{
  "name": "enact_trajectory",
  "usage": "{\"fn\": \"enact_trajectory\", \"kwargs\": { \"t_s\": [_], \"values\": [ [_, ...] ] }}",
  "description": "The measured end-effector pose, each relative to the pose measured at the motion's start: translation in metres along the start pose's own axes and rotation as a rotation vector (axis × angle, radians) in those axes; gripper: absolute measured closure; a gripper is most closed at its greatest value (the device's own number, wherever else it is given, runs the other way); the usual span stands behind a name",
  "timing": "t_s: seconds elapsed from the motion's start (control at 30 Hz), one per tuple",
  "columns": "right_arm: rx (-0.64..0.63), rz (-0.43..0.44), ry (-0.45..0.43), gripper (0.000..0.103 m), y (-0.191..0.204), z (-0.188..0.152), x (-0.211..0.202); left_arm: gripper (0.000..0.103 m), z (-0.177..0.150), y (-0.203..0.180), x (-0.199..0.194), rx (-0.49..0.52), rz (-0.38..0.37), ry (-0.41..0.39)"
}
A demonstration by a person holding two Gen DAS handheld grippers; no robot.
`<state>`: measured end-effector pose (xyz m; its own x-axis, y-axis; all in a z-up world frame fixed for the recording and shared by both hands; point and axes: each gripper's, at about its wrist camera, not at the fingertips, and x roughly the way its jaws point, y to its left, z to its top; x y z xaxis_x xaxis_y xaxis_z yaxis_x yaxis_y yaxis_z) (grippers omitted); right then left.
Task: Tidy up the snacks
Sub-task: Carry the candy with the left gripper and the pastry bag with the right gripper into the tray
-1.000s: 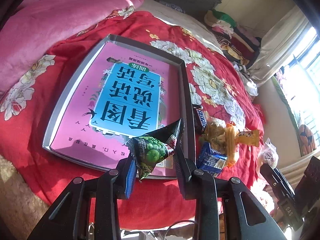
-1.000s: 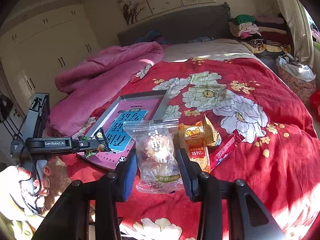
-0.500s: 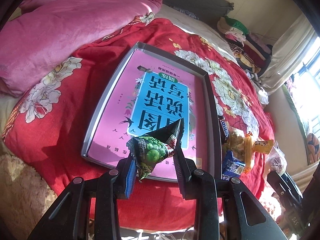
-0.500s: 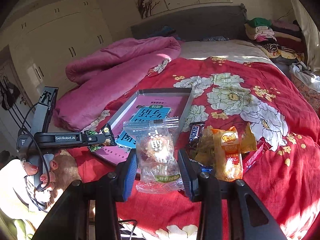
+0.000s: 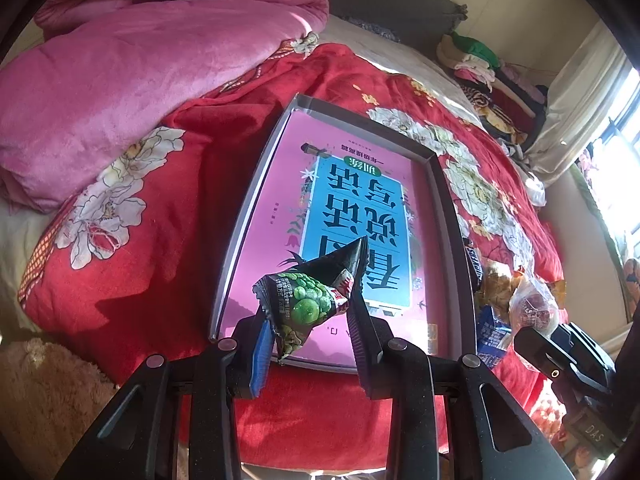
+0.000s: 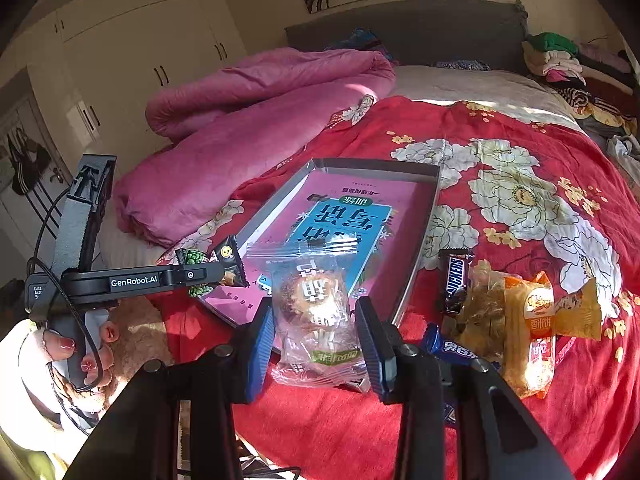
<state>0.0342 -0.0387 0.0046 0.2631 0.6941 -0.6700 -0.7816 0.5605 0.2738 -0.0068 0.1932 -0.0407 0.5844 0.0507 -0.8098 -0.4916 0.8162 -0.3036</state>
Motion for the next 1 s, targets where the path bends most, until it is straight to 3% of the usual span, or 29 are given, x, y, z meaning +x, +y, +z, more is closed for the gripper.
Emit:
{"fn": "enact_trajectory", "kwargs": {
  "t_s": [0.3,1.0],
  "values": [
    [0.003,-0.010,0.031,0.062,0.008,0.012,0.027,0.067,0.000,0.001,0.009,0.032,0.012,0.000],
    [0.031,-0.078,0.105,0.062,-0.001,-0.012,0.067,0.067,-0.001,-0.003,0.036,0.073,0.023,0.036]
  ]
}}
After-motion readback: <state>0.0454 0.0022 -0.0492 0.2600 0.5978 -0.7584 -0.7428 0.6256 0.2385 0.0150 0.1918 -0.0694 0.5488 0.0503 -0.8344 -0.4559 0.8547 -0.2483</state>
